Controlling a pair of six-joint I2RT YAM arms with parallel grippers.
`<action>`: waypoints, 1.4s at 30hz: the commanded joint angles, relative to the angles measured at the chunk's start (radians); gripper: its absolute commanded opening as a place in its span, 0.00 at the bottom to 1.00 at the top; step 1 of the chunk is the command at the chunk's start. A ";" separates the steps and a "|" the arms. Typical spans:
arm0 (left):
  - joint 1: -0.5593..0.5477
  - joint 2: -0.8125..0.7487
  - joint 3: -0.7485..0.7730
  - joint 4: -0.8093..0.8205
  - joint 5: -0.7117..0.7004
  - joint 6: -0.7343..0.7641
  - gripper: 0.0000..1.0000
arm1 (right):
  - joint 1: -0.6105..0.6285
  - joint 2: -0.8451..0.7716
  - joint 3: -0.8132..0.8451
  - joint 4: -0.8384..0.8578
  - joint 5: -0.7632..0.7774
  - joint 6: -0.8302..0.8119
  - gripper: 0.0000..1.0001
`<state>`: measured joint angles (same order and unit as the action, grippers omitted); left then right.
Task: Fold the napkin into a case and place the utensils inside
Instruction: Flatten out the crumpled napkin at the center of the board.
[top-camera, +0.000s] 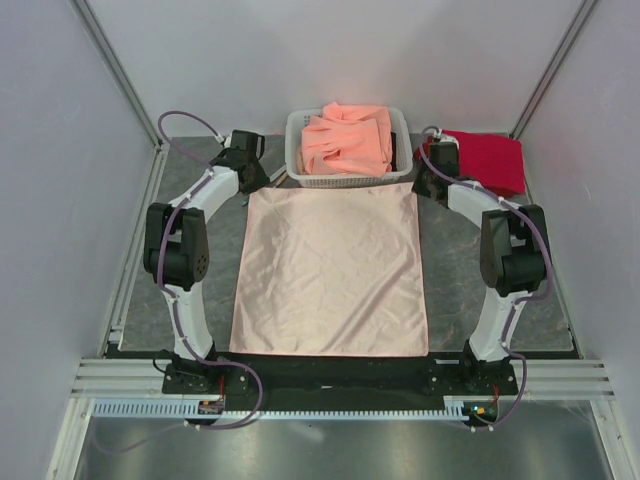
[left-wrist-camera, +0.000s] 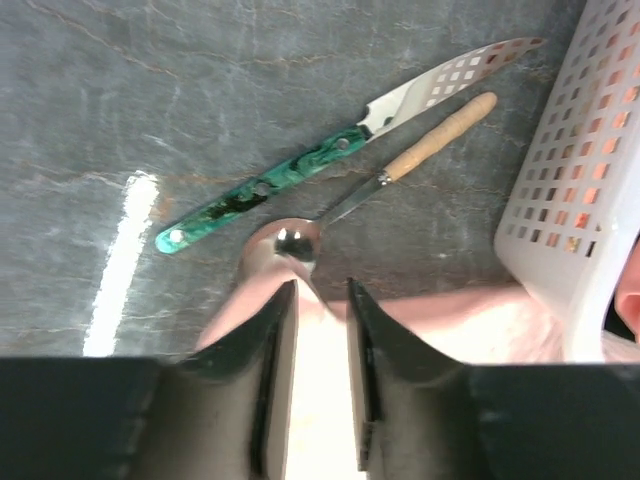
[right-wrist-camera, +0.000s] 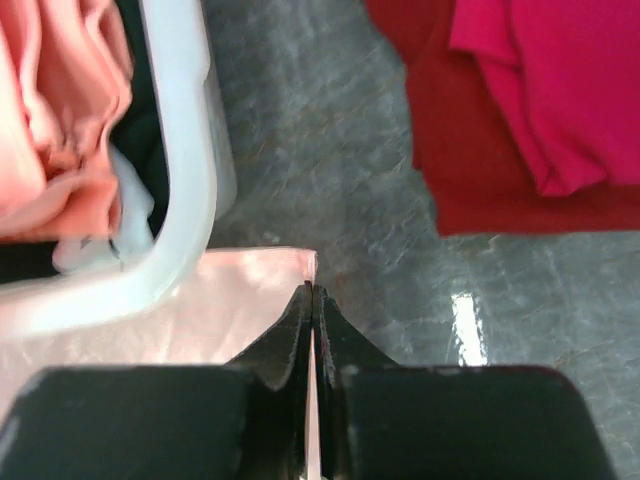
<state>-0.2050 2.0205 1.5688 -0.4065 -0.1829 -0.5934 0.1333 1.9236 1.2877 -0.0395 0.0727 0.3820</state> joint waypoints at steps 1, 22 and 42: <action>0.016 -0.080 0.056 -0.061 -0.052 0.000 0.47 | -0.003 -0.012 0.145 -0.257 0.123 -0.005 0.32; -0.241 -0.618 -0.796 0.112 0.211 -0.169 0.43 | 0.298 -0.424 -0.536 -0.145 0.026 0.189 0.55; -0.149 -0.452 -0.642 0.072 0.190 -0.129 0.47 | 0.290 -0.262 -0.252 -0.357 0.312 0.023 0.73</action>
<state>-0.3607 1.6577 0.9157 -0.3088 0.0162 -0.7200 0.4282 1.7435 0.9939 -0.2478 0.3084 0.4141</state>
